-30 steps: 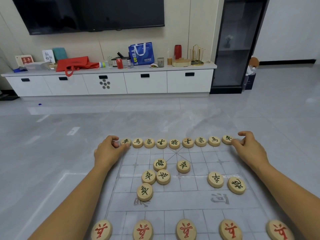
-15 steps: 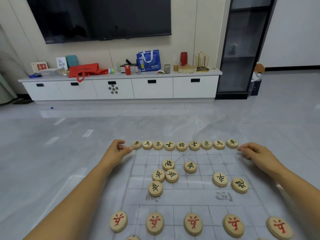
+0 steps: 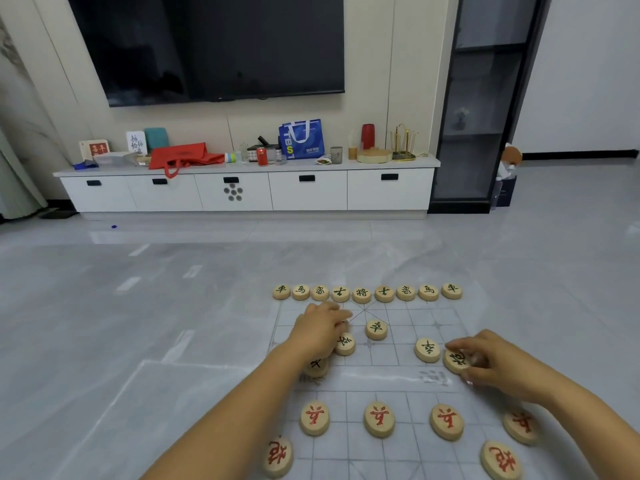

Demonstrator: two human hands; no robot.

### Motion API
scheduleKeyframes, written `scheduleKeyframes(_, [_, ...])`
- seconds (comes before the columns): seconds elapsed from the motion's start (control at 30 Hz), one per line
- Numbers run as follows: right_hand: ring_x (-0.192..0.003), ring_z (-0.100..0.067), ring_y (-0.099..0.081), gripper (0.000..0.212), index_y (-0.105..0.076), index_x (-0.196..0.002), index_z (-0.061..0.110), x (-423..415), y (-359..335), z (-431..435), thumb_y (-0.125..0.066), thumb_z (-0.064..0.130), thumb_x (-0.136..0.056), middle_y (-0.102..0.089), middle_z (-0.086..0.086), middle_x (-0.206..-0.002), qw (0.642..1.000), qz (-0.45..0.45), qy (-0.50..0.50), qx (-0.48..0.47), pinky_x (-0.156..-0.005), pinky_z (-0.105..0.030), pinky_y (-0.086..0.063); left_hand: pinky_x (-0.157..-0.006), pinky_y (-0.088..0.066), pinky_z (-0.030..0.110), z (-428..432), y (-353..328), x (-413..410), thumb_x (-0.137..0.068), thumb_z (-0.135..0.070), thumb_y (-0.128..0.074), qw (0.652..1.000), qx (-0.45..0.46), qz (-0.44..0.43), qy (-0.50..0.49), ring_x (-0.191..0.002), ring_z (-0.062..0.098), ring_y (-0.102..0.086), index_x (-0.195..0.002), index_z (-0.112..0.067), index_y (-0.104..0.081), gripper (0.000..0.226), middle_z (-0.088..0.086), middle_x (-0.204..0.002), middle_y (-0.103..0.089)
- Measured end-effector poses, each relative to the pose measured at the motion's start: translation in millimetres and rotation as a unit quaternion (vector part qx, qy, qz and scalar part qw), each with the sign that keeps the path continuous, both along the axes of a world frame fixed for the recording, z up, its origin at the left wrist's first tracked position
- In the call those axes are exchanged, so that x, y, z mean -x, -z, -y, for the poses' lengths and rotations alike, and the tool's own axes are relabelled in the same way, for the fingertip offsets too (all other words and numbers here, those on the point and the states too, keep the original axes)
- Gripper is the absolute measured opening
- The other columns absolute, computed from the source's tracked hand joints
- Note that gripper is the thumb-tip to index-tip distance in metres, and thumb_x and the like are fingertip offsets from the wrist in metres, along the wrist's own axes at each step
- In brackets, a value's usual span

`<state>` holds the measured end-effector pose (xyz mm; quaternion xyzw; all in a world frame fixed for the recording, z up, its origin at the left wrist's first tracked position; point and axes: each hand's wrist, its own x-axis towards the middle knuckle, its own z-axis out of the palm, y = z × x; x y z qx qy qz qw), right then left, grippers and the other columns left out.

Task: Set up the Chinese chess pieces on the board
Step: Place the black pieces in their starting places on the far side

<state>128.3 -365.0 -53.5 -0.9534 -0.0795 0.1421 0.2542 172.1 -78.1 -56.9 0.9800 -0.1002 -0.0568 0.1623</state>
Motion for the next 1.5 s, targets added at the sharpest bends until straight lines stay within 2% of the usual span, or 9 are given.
scheduleKeyframes(0.17, [-0.08,-0.006,-0.053,0.029,-0.052,-0.108,0.034,1,-2,6,-0.064,0.024,-0.083,-0.047,0.007,-0.095,0.999,-0.005,0.044,-0.019,-0.072,-0.019,-0.045,-0.096,-0.042,0.037,-27,-1,-3,-0.093,-0.019,-0.045,0.998,-0.048,0.004,-0.028,-0.116,0.027,-0.048,-0.126,-0.025,-0.052,0.033,0.005,-0.128,-0.048])
scheduleKeyframes(0.33, [-0.07,-0.011,-0.055,0.025,-0.052,-0.1,0.025,0,4,7,-0.066,0.035,-0.081,-0.057,0.004,-0.079,0.992,0.028,0.119,-0.026,-0.059,-0.023,-0.04,-0.083,-0.039,0.024,-78,-3,10,-0.089,-0.019,-0.056,0.991,0.085,-0.024,-0.103,-0.101,0.019,-0.055,-0.11,-0.016,-0.065,0.023,0.006,-0.114,-0.061])
scheduleKeyframes(0.53, [-0.078,-0.018,-0.054,0.033,-0.048,-0.095,0.018,-18,5,-4,-0.064,0.043,-0.08,-0.056,0.001,-0.086,0.987,0.061,0.143,0.035,-0.066,-0.032,-0.043,-0.086,-0.038,0.021,-102,5,22,-0.089,-0.019,-0.057,0.991,0.101,-0.02,-0.088,-0.09,0.013,-0.047,-0.128,-0.027,-0.05,0.04,0.001,-0.106,-0.046])
scheduleKeyframes(0.73, [-0.083,-0.021,-0.054,0.035,-0.049,-0.092,0.019,-44,8,-9,-0.066,0.044,-0.077,-0.057,-0.002,-0.093,0.986,0.044,0.158,-0.024,-0.068,-0.033,-0.042,-0.099,-0.038,0.032,-89,11,10,-0.085,-0.031,-0.062,0.993,0.107,-0.023,-0.034,-0.101,0.014,-0.043,-0.121,-0.038,-0.053,0.038,-0.005,-0.105,-0.044])
scheduleKeyframes(0.9, [-0.085,-0.021,-0.055,0.035,-0.05,-0.09,0.023,-52,16,-9,-0.063,0.052,-0.077,-0.058,0.002,-0.089,0.984,0.099,0.144,0.024,-0.072,-0.032,-0.042,-0.097,-0.039,0.037,-80,19,-3,-0.082,-0.036,-0.065,0.988,0.122,0.024,-0.086,-0.097,0.015,-0.045,-0.114,-0.035,-0.057,0.033,-0.004,-0.098,-0.047])
scheduleKeyframes(1.07, [-0.075,-0.017,-0.051,0.035,-0.051,-0.088,0.021,-53,20,-8,-0.065,0.051,-0.074,-0.053,0.006,-0.076,0.983,0.134,0.123,-0.015,-0.066,-0.03,-0.034,-0.09,-0.044,0.039,-83,29,-7,-0.08,-0.031,-0.069,0.972,0.195,0.051,-0.119,-0.085,0.014,-0.049,-0.104,-0.034,-0.06,0.027,-0.007,-0.086,-0.048])
scheduleKeyframes(1.3, [-0.073,-0.011,-0.052,0.031,-0.05,-0.102,0.025,-49,29,-3,-0.064,0.042,-0.079,-0.055,0.002,-0.075,0.977,0.166,0.113,-0.069,-0.071,-0.03,-0.036,-0.092,-0.044,0.04,-91,38,-14,-0.082,-0.029,-0.067,0.972,0.201,0.05,-0.109,-0.086,0.016,-0.051,-0.124,-0.028,-0.054,0.044,-0.003,-0.091,-0.051])
scheduleKeyframes(1.4, [-0.073,-0.011,-0.053,0.026,-0.056,-0.097,0.023,-50,31,-1,-0.064,0.04,-0.079,-0.055,0.003,-0.075,0.976,0.177,0.11,-0.066,-0.069,-0.028,-0.036,-0.085,-0.044,0.039,-88,40,-15,-0.071,-0.03,-0.077,0.954,0.263,0.035,-0.141,-0.078,0.014,-0.05,-0.113,-0.027,-0.053,0.049,-0.005,-0.083,-0.052])
scheduleKeyframes(1.5, [-0.071,-0.008,-0.051,0.024,-0.058,-0.094,0.026,-50,32,-1,-0.064,0.044,-0.078,-0.054,0.006,-0.076,0.975,0.187,0.102,-0.059,-0.069,-0.027,-0.034,-0.077,-0.042,0.035,-82,40,-15,-0.072,-0.036,-0.075,0.965,0.202,0.075,-0.15,-0.078,0.013,-0.05,-0.098,-0.028,-0.054,0.034,-0.007,-0.08,-0.052])
